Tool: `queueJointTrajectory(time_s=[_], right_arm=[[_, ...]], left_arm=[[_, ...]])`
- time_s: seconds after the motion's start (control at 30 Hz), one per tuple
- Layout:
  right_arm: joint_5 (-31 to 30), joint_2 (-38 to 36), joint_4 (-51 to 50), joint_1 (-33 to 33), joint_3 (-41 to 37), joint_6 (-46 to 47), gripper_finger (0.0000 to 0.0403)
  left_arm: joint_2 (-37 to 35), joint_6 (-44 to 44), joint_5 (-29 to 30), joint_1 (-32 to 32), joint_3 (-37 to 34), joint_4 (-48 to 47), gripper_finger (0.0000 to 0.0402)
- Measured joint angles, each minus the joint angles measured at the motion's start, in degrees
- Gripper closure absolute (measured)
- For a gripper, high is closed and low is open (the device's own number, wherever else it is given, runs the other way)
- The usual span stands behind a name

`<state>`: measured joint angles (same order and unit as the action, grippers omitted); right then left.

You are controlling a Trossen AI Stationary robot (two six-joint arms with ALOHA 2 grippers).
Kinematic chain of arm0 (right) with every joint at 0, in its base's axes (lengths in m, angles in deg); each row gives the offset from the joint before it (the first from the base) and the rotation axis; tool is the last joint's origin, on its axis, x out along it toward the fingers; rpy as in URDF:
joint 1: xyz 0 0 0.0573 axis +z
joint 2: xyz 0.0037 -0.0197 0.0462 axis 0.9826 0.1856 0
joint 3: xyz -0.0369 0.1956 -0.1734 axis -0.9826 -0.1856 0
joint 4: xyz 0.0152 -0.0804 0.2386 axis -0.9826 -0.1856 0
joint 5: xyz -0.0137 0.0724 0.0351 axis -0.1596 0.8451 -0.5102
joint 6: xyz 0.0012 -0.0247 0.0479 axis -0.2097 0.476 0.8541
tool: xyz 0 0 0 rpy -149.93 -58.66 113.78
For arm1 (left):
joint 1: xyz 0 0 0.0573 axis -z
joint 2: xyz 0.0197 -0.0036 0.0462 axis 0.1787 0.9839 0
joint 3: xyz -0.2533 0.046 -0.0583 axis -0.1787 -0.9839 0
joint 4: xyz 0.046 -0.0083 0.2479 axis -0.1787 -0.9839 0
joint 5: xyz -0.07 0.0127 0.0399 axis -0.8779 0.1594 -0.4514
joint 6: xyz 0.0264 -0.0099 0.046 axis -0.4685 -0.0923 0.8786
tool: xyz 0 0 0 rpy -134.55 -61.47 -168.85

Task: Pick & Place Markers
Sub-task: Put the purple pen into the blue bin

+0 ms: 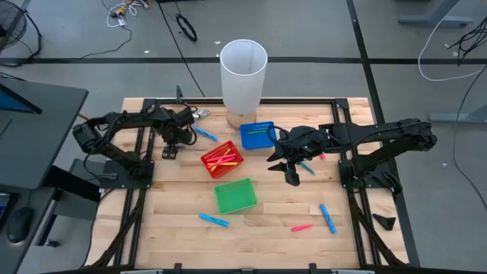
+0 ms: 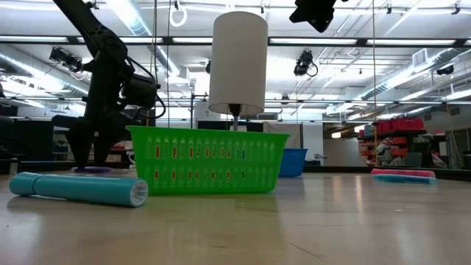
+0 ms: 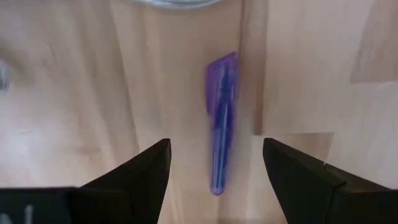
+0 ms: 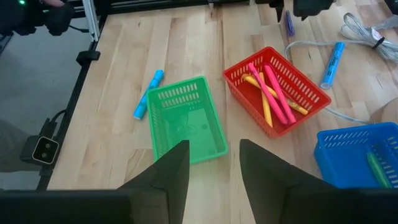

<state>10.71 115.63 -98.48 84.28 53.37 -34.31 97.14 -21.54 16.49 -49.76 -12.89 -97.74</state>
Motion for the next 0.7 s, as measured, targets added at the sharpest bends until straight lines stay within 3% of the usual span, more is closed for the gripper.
queueJointTrajectory(time_s=[0.7], right_arm=[[-0.12, 0.02, 2.58, 0.0, 0.0, -0.09, 0.0261]], left_arm=[[-0.13, -1.56, -3.05, -1.37, -3.48, 3.12, 0.0145]])
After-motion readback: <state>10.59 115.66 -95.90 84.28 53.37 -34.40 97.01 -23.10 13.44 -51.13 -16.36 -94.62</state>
